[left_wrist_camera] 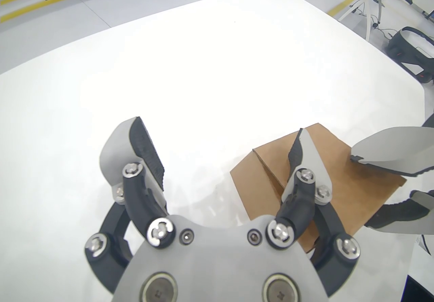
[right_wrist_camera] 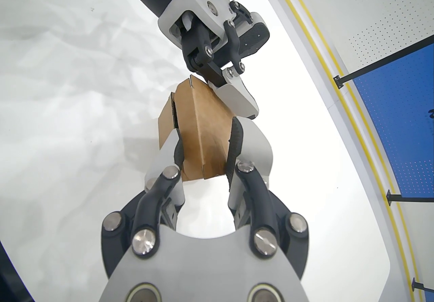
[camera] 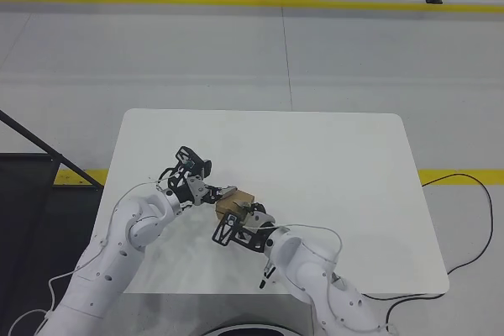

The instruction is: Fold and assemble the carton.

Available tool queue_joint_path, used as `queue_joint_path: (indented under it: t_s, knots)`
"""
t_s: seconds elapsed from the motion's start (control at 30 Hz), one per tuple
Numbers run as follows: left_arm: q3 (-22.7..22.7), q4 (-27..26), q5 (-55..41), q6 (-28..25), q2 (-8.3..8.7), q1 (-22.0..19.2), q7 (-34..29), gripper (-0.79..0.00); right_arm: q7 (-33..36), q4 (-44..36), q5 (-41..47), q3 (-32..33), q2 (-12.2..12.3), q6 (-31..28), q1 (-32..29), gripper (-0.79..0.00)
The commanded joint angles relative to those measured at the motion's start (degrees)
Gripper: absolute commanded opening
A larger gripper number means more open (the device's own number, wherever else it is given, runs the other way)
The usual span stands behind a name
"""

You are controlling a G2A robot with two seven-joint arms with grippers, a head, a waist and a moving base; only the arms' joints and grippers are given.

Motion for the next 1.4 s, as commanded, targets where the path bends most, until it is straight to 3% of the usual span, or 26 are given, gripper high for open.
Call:
queue_joint_path:
  t_s: [0.0,0.83,1.37]
  knots:
    - [0.0,-0.1,0.1,-0.1,0.01,0.0,-0.1,0.0,0.0,0.0,-0.1,-0.1,0.0,0.1,0.0,-0.517]
    - [0.5,0.5,0.2,-0.3,-0.17,-0.1,-0.2,0.0,1.4,1.5,-1.5,-1.9,-0.8,1.6,0.5,-0.533]
    - [0.8,1.7,0.0,-0.7,-0.3,-0.1,0.2,0.0,2.1,1.5,-1.9,-2.0,-1.0,0.8,0.6,-0.499]
